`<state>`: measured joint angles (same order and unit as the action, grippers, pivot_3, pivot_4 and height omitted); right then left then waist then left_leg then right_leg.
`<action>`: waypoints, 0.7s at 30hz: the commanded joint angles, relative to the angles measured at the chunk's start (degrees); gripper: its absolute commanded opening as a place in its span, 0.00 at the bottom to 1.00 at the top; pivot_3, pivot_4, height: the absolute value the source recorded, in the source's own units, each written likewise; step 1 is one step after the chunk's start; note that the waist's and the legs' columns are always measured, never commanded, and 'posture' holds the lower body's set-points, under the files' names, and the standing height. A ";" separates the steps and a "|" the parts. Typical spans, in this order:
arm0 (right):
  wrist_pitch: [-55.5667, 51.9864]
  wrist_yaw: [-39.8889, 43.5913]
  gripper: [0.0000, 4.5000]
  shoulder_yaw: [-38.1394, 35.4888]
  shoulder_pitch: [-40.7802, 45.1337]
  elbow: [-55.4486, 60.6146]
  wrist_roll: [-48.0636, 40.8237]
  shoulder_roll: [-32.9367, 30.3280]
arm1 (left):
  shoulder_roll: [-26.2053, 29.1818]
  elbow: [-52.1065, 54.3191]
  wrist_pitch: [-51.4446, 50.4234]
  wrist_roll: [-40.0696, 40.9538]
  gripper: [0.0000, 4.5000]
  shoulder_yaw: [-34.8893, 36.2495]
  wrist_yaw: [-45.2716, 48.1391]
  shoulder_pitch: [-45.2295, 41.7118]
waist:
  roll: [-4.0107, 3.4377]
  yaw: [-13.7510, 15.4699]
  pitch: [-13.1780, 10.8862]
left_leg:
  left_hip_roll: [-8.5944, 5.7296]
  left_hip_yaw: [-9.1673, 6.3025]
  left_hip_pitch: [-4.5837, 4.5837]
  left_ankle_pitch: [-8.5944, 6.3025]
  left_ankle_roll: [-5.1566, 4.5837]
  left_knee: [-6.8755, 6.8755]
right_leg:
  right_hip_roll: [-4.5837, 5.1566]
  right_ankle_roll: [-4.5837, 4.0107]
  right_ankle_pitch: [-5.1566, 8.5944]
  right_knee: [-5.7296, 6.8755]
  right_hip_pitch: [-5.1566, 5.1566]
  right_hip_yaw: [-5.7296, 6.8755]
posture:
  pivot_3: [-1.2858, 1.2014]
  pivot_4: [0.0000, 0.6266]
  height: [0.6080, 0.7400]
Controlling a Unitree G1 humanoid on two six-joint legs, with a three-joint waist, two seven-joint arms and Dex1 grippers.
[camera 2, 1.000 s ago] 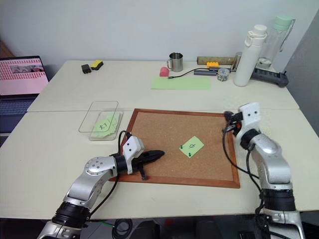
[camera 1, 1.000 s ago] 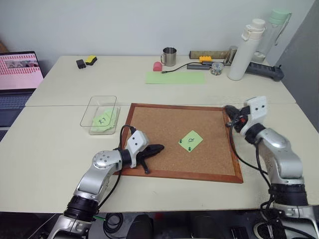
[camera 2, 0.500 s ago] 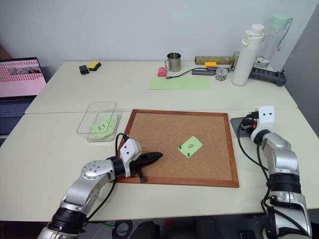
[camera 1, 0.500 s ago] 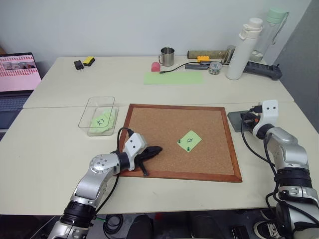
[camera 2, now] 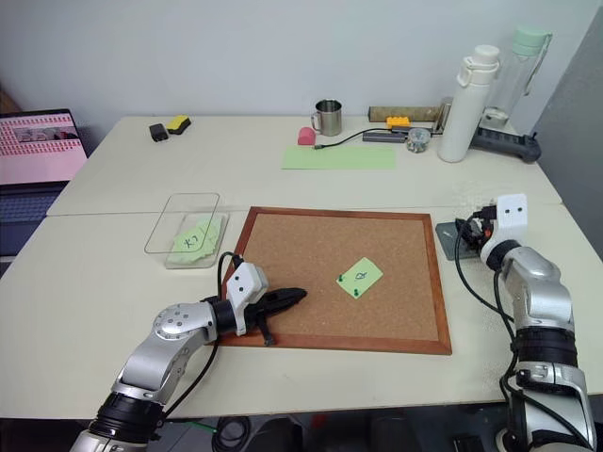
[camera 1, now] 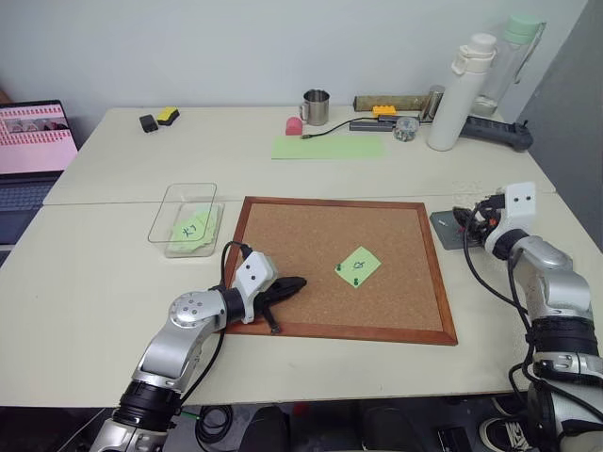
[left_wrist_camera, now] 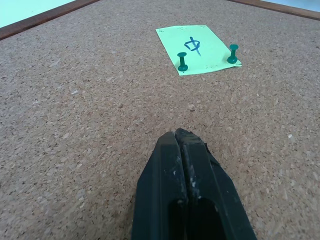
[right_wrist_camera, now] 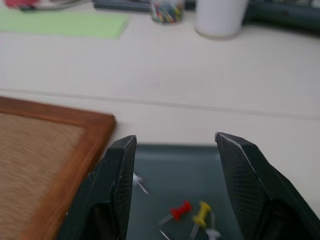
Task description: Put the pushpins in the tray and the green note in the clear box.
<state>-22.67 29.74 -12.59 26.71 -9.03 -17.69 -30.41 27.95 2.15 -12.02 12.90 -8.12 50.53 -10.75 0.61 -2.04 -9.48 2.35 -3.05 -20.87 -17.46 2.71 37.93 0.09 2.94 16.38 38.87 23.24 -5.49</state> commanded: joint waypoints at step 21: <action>-3.30 4.71 0.58 25.09 -17.28 25.94 2.58 5.81 | 1.06 -2.29 -1.70 -1.21 0.00 -1.29 0.67 -0.23 | 0.01 0.12 0.01 | -0.03 -0.06 0.00 0.00 0.01 0.03 | 0.00 0.00 0.01 -0.01 -0.01 0.06 | 0.52 0.24 1.00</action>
<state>-28.32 34.96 11.72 8.52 17.93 -17.06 -24.97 28.11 1.21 -12.22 12.92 -8.50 51.02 -11.81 0.62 -1.92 -9.47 2.32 -3.11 -20.87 -17.46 2.72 37.95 0.09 2.94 16.39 38.86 23.23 -5.42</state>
